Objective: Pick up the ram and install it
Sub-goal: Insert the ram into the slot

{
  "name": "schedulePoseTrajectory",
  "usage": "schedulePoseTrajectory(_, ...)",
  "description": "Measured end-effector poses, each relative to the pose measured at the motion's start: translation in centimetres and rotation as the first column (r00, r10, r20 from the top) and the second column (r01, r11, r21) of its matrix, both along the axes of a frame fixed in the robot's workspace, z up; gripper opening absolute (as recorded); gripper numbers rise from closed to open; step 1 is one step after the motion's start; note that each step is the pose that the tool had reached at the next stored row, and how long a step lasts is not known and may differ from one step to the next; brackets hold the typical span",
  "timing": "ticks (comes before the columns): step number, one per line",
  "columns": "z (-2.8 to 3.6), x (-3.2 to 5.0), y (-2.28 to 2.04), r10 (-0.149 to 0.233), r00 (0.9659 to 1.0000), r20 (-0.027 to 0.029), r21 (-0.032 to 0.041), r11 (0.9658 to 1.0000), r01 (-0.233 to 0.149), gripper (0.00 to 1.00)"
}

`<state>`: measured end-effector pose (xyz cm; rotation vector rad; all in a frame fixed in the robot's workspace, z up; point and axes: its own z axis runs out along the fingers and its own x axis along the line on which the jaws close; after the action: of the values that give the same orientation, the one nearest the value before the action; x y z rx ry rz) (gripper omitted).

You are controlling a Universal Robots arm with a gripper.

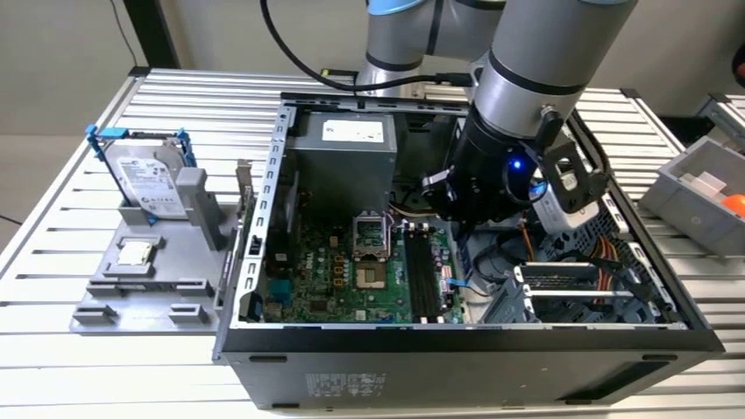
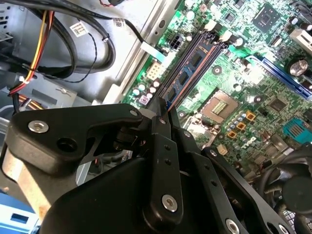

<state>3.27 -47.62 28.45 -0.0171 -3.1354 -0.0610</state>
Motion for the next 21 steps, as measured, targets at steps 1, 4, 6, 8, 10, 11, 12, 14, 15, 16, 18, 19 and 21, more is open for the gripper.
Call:
schedulePoseTrajectory(1,-0.09,0.00,0.00,0.000,1.0000,0.0000,-0.0002,1.0000,0.000,0.00)
schedulePoseTrajectory(4,-0.47,0.00,0.00,0.000,1.0000,0.0000,-0.0012,1.0000,0.000,0.00)
schedulePoseTrajectory(6,-0.71,0.00,0.00,0.000,1.0000,0.0000,-0.0020,1.0000,0.000,0.00)
schedulePoseTrajectory(8,-0.86,-0.01,0.00,0.000,1.0000,0.0001,-0.0025,1.0000,0.000,0.00)
schedulePoseTrajectory(10,-1.04,-0.01,0.00,0.000,1.0000,0.0000,-0.0031,1.0000,0.000,0.00)
schedulePoseTrajectory(11,-1.16,-0.02,0.00,0.000,1.0000,0.0000,-0.0035,1.0000,0.000,0.00)
schedulePoseTrajectory(12,-1.28,-0.02,0.00,0.000,1.0000,0.0000,-0.0038,1.0000,0.000,0.00)
schedulePoseTrajectory(14,-1.48,-0.05,0.00,0.000,1.0000,0.0000,-0.0046,1.0000,0.000,0.00)
schedulePoseTrajectory(15,-1.57,-0.06,0.00,0.000,1.0000,0.0000,-0.0047,1.0000,0.000,0.00)
schedulePoseTrajectory(16,-1.64,-0.09,0.00,0.000,1.0000,0.0000,-0.0051,1.0000,0.000,0.00)
schedulePoseTrajectory(18,-1.79,-0.15,0.00,0.000,1.0000,0.0000,-0.0055,1.0000,0.000,0.00)
schedulePoseTrajectory(19,-1.88,-0.17,0.00,0.000,1.0000,0.0000,-0.0057,1.0000,0.000,0.00)
schedulePoseTrajectory(21,-2.03,-0.23,0.00,0.000,1.0000,0.0000,-0.0060,1.0000,0.000,0.00)
